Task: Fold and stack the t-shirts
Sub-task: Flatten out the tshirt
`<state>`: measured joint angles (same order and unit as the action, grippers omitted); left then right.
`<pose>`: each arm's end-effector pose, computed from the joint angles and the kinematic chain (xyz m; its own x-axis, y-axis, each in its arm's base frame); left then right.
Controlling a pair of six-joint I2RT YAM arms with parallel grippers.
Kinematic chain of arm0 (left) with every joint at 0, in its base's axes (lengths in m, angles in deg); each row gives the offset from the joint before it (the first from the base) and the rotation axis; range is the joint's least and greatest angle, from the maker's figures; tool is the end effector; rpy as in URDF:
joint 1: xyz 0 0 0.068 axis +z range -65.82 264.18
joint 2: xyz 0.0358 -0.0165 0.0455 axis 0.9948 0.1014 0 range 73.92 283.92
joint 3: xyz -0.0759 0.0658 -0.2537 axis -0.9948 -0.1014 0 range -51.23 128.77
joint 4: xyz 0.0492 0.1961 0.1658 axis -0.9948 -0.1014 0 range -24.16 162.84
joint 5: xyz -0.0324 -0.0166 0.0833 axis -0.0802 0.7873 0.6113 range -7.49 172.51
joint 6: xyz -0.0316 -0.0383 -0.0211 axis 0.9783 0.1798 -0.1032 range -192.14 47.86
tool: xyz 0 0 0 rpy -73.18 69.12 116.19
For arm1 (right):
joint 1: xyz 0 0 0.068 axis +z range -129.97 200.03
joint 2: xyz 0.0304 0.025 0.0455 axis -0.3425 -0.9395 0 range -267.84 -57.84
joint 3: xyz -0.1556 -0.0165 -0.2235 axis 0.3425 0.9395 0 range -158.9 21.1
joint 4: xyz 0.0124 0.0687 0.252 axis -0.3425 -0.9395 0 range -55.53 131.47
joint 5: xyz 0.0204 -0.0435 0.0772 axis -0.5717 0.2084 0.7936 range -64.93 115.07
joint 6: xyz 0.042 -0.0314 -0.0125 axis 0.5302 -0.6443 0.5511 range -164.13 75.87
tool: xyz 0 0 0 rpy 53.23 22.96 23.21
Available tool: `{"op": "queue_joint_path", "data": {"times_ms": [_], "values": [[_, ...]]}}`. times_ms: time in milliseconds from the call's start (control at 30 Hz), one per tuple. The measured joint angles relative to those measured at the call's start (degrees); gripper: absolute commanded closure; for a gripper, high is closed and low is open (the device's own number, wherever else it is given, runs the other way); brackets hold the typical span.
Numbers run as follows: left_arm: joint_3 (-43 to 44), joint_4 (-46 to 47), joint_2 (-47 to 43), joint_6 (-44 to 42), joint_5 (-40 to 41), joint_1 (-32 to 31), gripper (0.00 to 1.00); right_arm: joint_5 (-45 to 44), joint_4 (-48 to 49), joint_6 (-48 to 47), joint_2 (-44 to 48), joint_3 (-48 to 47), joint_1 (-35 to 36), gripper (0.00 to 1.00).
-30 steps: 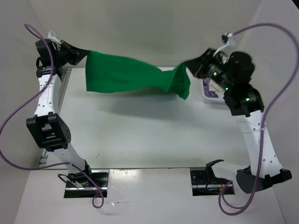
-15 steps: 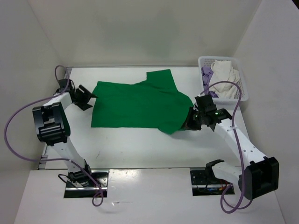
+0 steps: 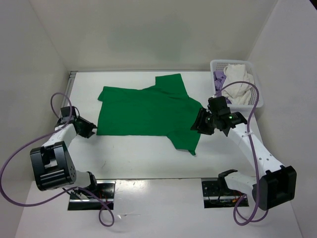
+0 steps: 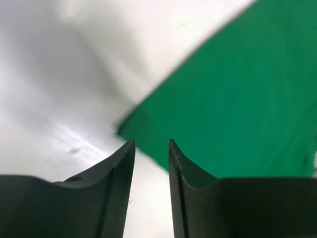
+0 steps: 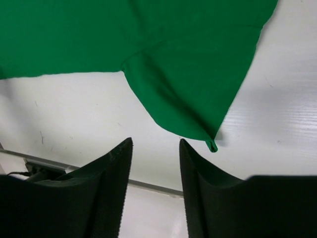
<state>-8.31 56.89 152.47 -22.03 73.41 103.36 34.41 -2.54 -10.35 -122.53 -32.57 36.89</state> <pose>0.2564 0.0832 0.1927 -0.2969 -0.9054 -0.3035 -0.7163 0.4213 -0.5562 0.2105 0.0698 0.2748 -0.8604 0.3125 -0.4024 0.1241 0.8946 0.4294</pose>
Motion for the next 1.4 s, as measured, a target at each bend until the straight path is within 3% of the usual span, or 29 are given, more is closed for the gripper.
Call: {"op": "queue_joint_path", "data": {"times_ms": [67, 233, 400, 567, 800, 900, 1000, 1267, 1400], "values": [[-2.7, -0.8, 0.2, 1.2, 0.7, 0.0, 0.52, -0.2, 0.3, 0.2, -0.3, -0.2, 0.0, 0.6], [-4.2, 1.1, 1.5, 3.4, 1.4, 0.0, 0.52, 0.1, 1.4, 1.3, -0.9, -0.2, 0.0, 0.63], [-5.0, 4.4, 4.4, 4.9, 1.3, 0.0, 0.63, 0.5, 2.7, 2.0, -1.0, -0.1, 0.0, 0.63], [-5.3, 6.1, 5.6, 5.8, 0.1, 0.0, 0.67, 0.8, 3.0, 3.1, -1.0, 0.1, 0.0, 0.63], [-5.6, 6.1, 5.8, 5.9, 0.2, 0.0, 0.95, 0.9, 4.4, 4.6, -1.0, 0.6, 0.0, 0.6], [-5.4, 6.0, 5.9, 5.8, 0.2, 0.0, 1.0, 0.1, 4.9, 6.0, -1.0, 1.8, 0.0, 0.54], [-3.2, 4.5, 5.9, 5.7, 0.3, 0.0, 1.0, -1.3, 5.0, 8.1, -1.0, 3.2, 0.0, 0.49], [11.5, 4.5, 7.5, 5.1, 0.9, 0.0, 1.0, -2.0, 7.6, 16.1, -2.0, 12.2, 0.0, 0.49], [13.4, 6.5, 11.5, 5.1, 0.9, 0.2, 1.0, -2.0, 8.9, 20.6, -2.1, 18.4, 0.3, 0.54]]}}
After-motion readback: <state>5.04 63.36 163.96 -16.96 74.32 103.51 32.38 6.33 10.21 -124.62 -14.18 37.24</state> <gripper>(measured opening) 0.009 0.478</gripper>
